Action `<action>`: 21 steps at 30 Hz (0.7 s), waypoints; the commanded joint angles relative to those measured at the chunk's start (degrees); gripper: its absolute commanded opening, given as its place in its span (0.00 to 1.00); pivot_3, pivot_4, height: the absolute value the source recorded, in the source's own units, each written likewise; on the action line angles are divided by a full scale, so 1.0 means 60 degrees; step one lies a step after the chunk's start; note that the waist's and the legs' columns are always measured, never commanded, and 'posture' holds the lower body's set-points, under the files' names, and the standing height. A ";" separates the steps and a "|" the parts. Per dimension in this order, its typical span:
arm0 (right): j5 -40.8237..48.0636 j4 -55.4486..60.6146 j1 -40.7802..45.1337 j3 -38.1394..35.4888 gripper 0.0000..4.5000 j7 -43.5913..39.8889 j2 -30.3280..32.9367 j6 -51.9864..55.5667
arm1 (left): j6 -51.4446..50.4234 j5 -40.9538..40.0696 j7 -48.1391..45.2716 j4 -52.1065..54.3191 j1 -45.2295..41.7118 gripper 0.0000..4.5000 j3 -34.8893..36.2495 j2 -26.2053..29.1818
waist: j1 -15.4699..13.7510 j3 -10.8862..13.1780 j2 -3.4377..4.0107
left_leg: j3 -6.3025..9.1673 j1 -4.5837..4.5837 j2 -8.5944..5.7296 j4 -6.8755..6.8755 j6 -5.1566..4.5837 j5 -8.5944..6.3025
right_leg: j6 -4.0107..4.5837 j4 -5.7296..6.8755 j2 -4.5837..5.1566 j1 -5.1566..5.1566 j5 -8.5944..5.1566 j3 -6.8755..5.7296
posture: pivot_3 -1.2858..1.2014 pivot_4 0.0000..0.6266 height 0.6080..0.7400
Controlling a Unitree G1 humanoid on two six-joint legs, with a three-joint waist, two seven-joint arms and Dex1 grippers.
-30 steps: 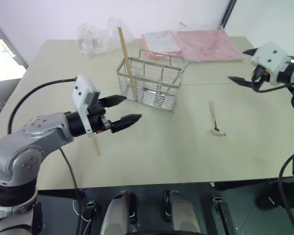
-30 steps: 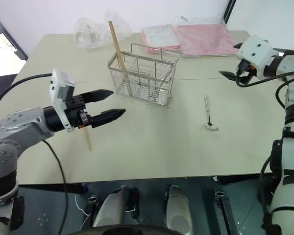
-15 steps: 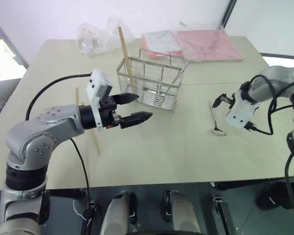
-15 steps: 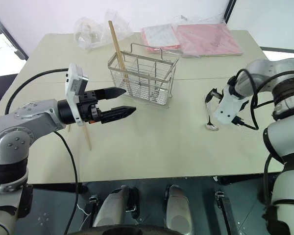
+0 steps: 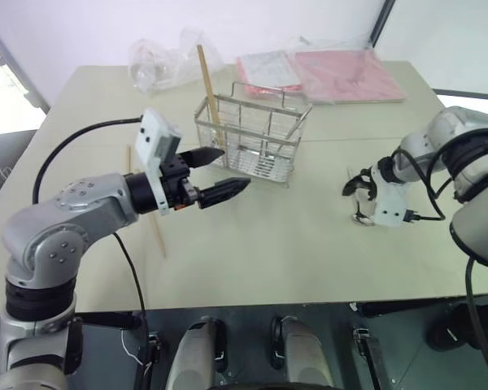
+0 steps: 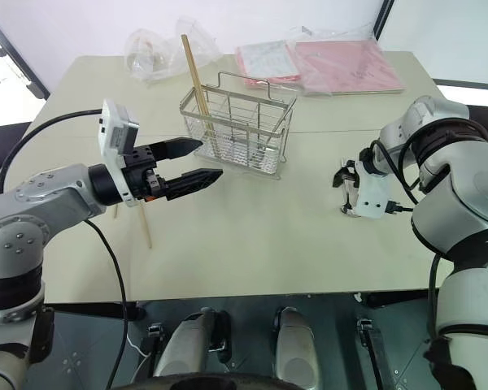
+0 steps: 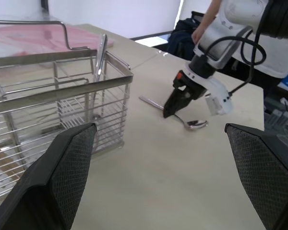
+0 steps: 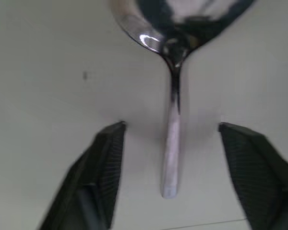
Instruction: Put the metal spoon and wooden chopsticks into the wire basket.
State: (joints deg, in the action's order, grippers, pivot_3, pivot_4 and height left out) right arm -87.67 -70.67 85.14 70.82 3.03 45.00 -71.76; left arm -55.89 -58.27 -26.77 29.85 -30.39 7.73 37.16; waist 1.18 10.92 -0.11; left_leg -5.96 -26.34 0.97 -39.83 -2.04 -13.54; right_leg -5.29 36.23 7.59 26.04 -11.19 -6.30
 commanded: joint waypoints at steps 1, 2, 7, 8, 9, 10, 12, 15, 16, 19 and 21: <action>-0.0021 -0.0054 0.0080 0.0189 0.22 0.0784 -0.0226 -0.0420 | 0.0076 -0.0135 0.0017 0.0173 -0.0227 1.00 0.0217 0.0092 | 0.0005 -0.0001 -0.0002 | 0.0001 0.0001 0.0001 0.0001 0.0001 0.0001 | -0.0007 0.0000 -0.0002 -0.0001 0.0004 0.0000 | 0.52 0.24 0.69; -0.0026 -0.0080 0.0070 0.0208 0.11 0.0886 -0.0245 -0.0455 | 0.0075 -0.0137 0.0007 0.0133 -0.0268 1.00 0.0224 0.0098 | 0.0012 -0.0001 -0.0002 | 0.0001 0.0004 0.0001 0.0004 0.0003 0.0002 | -0.0008 0.0000 -0.0003 -0.0002 0.0004 0.0000 | 0.52 0.24 0.69; -0.0048 -0.0088 -0.0024 0.0230 0.01 0.1298 -0.0152 -0.0578 | 0.0085 -0.0108 -0.0043 0.0014 -0.0398 1.00 0.0204 0.0089 | 0.0038 -0.0002 -0.0002 | 0.0000 0.0020 0.0002 0.0019 0.0012 0.0008 | -0.0005 0.0000 -0.0006 -0.0011 0.0003 0.0000 | 0.52 0.24 0.69; 0.0161 -0.0167 -0.0056 0.0045 0.01 0.1262 -0.0085 -0.0644 | 0.0086 -0.0089 -0.0063 -0.0007 -0.0427 1.00 0.0186 0.0092 | 0.0040 -0.0002 -0.0002 | -0.0001 0.0026 0.0002 0.0023 0.0013 0.0008 | -0.0004 0.0000 -0.0006 -0.0014 0.0002 0.0001 | 0.52 0.24 0.69; 0.0416 -0.0263 -0.0059 -0.0175 0.01 0.1162 -0.0016 -0.0770 | 0.0094 -0.0071 -0.0100 -0.0023 -0.0441 1.00 0.0180 0.0106 | 0.0039 -0.0002 -0.0002 | -0.0001 0.0029 0.0002 0.0026 0.0014 0.0010 | -0.0003 0.0000 -0.0006 -0.0016 0.0001 0.0000 | 0.52 0.24 0.69; 0.0661 -0.0347 -0.0054 -0.0388 0.01 0.1048 0.0056 -0.0912 | 0.0098 -0.0061 -0.0122 -0.0028 -0.0450 1.00 0.0178 0.0116 | 0.0037 -0.0002 -0.0001 | -0.0001 0.0029 0.0002 0.0028 0.0016 0.0011 | -0.0002 0.0000 -0.0007 -0.0016 0.0001 0.0000 | 0.52 0.24 0.69; 0.1631 -0.0899 -0.0012 -0.1116 0.01 0.0242 0.0161 -0.1514 | 0.0084 -0.0082 -0.0157 -0.0057 -0.0487 1.00 0.0204 0.0144 | 0.0035 -0.0001 0.0000 | -0.0001 0.0031 0.0001 0.0031 0.0018 0.0012 | -0.0002 0.0000 -0.0007 -0.0017 0.0001 0.0000 | 0.52 0.24 0.69; 0.3519 -0.2494 0.0076 -0.2707 0.01 -0.1773 0.0078 -0.2511 | 0.0090 -0.0076 -0.0254 -0.0131 -0.0532 1.00 0.0266 0.0241 | 0.0018 0.0000 0.0002 | -0.0002 0.0031 -0.0001 0.0032 0.0017 0.0014 | -0.0003 -0.0003 -0.0006 -0.0022 0.0002 0.0000 | 0.52 0.24 0.69; 0.3949 -0.3835 0.0348 -0.3733 0.01 -0.2736 -0.0040 -0.2956 | 0.0119 -0.0025 -0.0329 -0.0203 -0.0566 1.00 0.0302 0.0330 | 0.0010 0.0002 0.0001 | 0.0000 0.0036 -0.0001 0.0032 0.0016 0.0014 | -0.0003 -0.0006 -0.0005 -0.0031 0.0002 -0.0001 | 0.52 0.24 0.69; 0.5293 -0.7576 0.1584 -0.8179 0.01 -0.7829 -0.0039 -0.2168 | 0.0226 0.0122 -0.0582 -0.0433 -0.0639 1.00 0.0398 0.0613 | -0.0003 0.0018 0.0002 | 0.0003 0.0112 -0.0005 0.0051 0.0014 0.0013 | -0.0003 -0.0040 -0.0008 -0.0112 0.0001 -0.0012 | 0.52 0.24 0.69; 0.6754 -0.8177 0.2020 -1.1134 0.01 -1.2027 0.0261 0.0026 | 0.0295 0.0167 -0.0731 -0.0573 -0.0661 1.00 0.0450 0.0758 | 0.0032 0.0019 0.0003 | 0.0005 0.0182 -0.0003 0.0094 0.0012 0.0013 | -0.0002 -0.0089 -0.0014 -0.0185 0.0001 -0.0013 | 0.52 0.24 0.69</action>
State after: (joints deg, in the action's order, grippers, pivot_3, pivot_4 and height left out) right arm -53.10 -117.19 95.25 12.60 -55.26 45.86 -77.64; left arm -55.54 -57.54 -30.28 25.97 -32.98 8.30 41.03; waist 1.37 11.03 -0.09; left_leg -5.89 -24.98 0.99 -39.16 -1.98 -13.48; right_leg -5.29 35.54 7.47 24.64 -11.18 -6.39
